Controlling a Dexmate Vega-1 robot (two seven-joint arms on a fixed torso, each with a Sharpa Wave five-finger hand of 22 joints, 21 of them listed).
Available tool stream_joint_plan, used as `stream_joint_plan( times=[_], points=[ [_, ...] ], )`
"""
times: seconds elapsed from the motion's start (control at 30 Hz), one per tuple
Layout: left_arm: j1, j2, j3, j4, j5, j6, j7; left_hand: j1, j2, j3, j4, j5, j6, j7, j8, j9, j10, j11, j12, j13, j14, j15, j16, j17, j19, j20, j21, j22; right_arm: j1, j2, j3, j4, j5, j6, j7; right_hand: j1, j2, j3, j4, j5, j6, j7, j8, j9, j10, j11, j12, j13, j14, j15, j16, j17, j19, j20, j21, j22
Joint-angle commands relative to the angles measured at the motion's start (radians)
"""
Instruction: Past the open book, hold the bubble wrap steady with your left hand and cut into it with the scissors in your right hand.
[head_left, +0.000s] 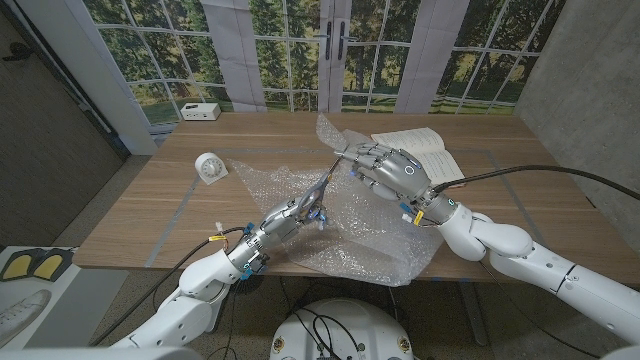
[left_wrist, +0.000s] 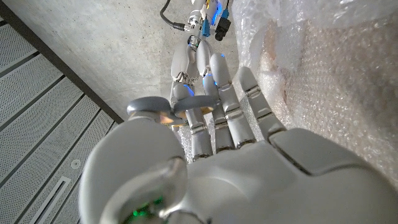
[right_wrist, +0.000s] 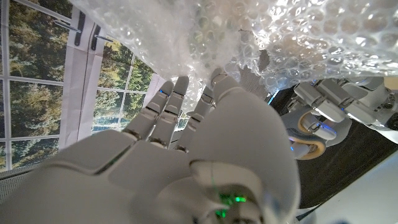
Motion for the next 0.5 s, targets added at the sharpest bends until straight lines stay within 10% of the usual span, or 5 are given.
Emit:
stream_joint_plan(
  times=[0.03, 0.5],
  points=[
    [0.017, -0.012, -0.005, 0.011, 0.04, -0.028, 0.043, -0.061, -0.082, -0.047, 0.0, 0.008, 0.013, -0.013, -0.005, -0.022, 0.164, -0.162, -0.01, -0.012, 0.006, -0.075, -0.015, -0.017, 0.021, -0.009, 0.002, -0.005, 0.009, 0.004, -0.005, 0.008, 0.007, -0.005, -0.008, 0.01, 0.002, 0.004, 0.005, 0.006, -0.003, -0.005, 0.001, -0.004, 0.006, -0.002, 0.008, 0.001, 0.006, -0.188, -0.006, 0.003, 0.002, -0.019, 0.001, 0.002],
    [0.02, -0.006, 0.006, 0.018, 0.045, -0.037, 0.033, -0.089, -0.116, -0.08, -0.001, 0.023, 0.005, -0.01, -0.01, -0.032, 0.158, -0.16, -0.02, -0.016, 0.005, -0.071, -0.031, -0.026, 0.021, -0.002, -0.008, -0.01, -0.018, -0.013, 0.013, -0.025, 0.014, -0.031, -0.01, 0.01, 0.002, 0.004, 0.005, 0.006, -0.001, -0.005, 0.002, -0.004, 0.007, -0.002, 0.009, -0.002, 0.008, -0.188, -0.008, 0.003, 0.004, -0.016, 0.001, 0.002]
  ],
)
